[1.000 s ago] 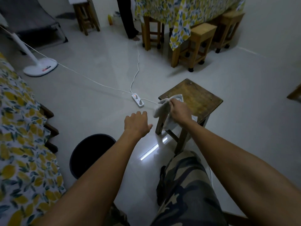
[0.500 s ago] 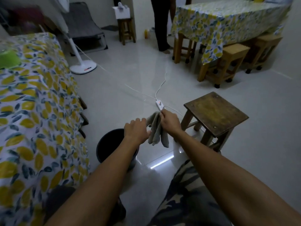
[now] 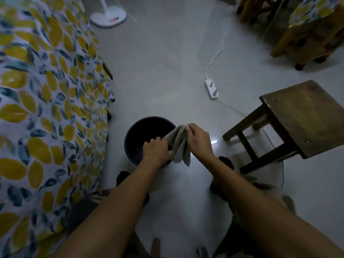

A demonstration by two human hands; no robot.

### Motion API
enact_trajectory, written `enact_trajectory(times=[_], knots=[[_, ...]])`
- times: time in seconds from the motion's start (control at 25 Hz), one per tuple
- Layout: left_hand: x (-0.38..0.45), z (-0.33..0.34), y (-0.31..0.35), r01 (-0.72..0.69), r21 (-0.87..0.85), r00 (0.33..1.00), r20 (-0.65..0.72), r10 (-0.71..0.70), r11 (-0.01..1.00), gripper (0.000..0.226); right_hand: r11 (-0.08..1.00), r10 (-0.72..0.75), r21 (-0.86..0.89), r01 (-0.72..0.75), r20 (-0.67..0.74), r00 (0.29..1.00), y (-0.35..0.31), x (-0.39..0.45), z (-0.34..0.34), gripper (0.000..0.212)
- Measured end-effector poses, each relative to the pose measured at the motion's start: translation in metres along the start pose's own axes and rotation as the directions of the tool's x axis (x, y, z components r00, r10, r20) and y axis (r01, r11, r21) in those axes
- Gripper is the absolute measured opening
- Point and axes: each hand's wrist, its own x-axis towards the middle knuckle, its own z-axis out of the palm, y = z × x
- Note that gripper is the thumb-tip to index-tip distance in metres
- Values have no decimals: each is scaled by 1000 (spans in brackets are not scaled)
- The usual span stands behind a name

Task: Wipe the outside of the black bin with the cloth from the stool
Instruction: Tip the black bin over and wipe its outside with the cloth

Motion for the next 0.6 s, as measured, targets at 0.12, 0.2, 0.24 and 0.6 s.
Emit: enact_trajectory(times=[0.12,0.2,0.24,0.6], knots=[[41,40,-8,9,-21,996,93,-7,1000,60,999,11,43,-9,-40,999,19,26,20,30],[66,65,-8,11,-26,988,154,-7,1000,61,999,13,48,-11,-46,999,32,42,31,30],[78,76,-5,9,-21,983,182,-5,1000,61,999,10,49,-7,-50,999,37,51,36,30],[127,120,25,11,-63,959,284,8,998,40,977,67,213,-5,-281,957,54,88,16,27]])
